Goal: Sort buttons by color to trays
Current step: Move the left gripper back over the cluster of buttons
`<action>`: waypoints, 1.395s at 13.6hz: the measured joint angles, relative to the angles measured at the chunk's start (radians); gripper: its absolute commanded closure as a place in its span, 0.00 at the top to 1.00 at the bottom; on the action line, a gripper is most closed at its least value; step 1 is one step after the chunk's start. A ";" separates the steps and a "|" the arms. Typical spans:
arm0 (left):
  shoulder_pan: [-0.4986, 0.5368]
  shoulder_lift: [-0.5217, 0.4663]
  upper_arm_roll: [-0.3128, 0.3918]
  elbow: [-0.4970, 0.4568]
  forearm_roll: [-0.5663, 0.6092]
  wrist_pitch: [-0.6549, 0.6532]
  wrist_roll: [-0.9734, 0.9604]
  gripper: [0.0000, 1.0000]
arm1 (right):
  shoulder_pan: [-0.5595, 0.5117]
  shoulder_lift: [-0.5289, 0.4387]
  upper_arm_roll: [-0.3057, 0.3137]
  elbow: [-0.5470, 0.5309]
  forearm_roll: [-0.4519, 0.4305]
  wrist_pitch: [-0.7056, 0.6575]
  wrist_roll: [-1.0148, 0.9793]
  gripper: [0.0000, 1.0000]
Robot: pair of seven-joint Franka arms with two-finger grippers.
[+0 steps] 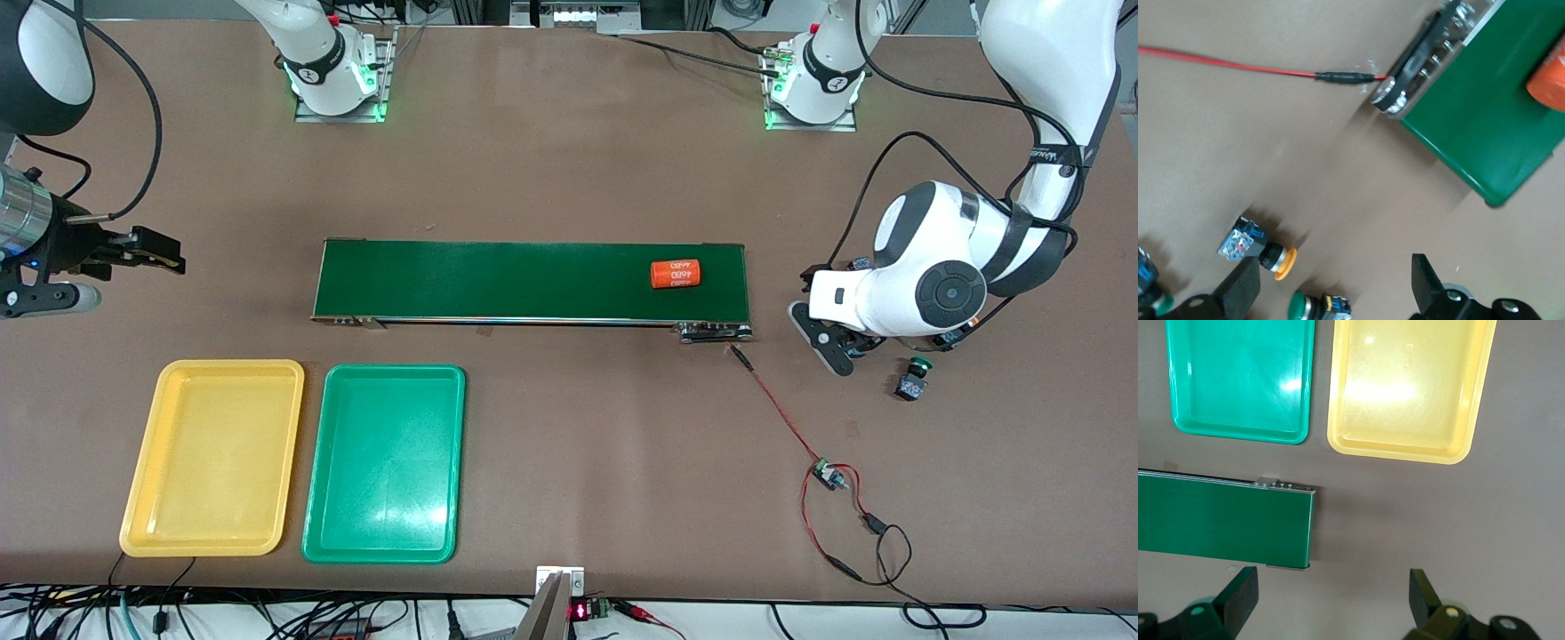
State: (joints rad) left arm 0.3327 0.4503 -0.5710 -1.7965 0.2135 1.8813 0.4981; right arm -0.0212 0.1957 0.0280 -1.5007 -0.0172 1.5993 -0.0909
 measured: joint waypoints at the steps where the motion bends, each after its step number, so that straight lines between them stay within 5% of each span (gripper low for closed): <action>1: 0.000 0.000 -0.001 0.001 0.000 0.000 -0.076 1.00 | 0.000 0.000 0.000 0.000 0.000 0.000 0.000 1.00; 6: 0.003 0.000 0.000 0.032 0.000 -0.002 -0.459 1.00 | 0.000 0.000 0.000 0.000 0.000 0.000 0.000 1.00; 12: 0.024 -0.002 0.007 0.209 0.000 -0.118 -0.497 1.00 | 0.000 0.000 0.000 0.000 0.000 0.000 0.000 1.00; 19: 0.070 0.103 0.024 0.206 0.000 -0.146 -0.509 1.00 | 0.000 0.000 0.000 0.000 0.000 -0.001 0.000 1.00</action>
State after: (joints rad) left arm 0.4023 0.5534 -0.5467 -1.5905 0.2138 1.7356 -0.0109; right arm -0.0215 0.1957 0.0279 -1.5007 -0.0172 1.5987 -0.0909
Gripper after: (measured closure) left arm 0.000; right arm 0.000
